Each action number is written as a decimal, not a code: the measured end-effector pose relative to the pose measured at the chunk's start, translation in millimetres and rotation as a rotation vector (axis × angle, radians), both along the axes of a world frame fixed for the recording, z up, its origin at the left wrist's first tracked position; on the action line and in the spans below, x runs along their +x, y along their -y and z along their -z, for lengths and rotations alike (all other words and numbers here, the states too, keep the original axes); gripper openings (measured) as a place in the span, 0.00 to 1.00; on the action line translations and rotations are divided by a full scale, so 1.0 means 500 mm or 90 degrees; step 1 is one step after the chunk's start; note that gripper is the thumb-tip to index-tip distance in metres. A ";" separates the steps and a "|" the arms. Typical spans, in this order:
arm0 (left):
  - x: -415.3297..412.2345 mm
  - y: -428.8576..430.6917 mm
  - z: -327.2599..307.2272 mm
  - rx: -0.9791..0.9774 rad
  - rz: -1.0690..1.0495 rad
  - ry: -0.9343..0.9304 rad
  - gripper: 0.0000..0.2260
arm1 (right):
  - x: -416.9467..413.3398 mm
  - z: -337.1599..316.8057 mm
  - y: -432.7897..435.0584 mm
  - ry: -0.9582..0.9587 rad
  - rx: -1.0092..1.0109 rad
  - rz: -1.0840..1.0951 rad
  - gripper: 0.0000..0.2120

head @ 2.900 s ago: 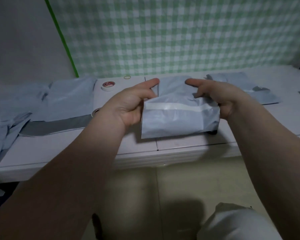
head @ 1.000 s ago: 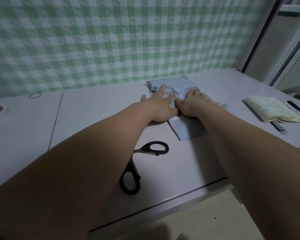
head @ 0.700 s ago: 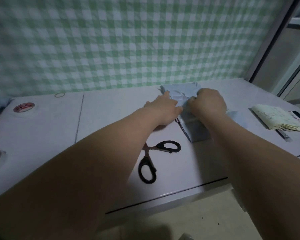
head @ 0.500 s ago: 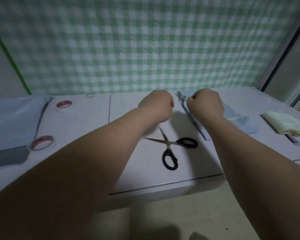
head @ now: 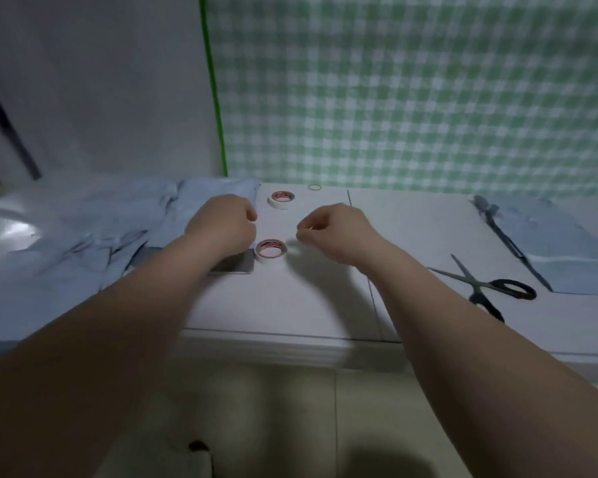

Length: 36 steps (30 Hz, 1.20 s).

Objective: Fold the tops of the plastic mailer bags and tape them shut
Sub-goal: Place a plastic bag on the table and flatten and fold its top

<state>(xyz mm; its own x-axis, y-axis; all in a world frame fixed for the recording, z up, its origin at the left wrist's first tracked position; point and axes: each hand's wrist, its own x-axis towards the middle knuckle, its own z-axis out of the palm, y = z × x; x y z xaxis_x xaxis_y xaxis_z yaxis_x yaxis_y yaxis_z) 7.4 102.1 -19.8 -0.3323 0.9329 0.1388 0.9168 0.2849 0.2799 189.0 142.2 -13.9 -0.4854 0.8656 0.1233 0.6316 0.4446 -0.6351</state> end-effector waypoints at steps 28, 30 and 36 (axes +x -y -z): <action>-0.009 0.082 0.042 -0.068 0.224 0.051 0.08 | -0.098 0.050 0.011 -0.043 0.033 0.202 0.13; 0.008 0.099 0.022 -0.135 0.323 0.129 0.07 | -0.096 0.045 0.011 0.006 -0.024 0.178 0.15; -0.046 0.089 0.018 0.051 0.097 0.315 0.06 | -0.052 0.059 -0.002 0.067 0.067 0.296 0.14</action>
<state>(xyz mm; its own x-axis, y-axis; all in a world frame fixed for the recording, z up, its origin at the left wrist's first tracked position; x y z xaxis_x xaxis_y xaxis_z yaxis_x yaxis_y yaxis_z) -15.6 57.4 -29.0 -0.2372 0.9688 0.0719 0.6983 0.1185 0.7059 162.9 143.1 -43.3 -0.0655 0.9792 0.1922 0.8369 0.1588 -0.5238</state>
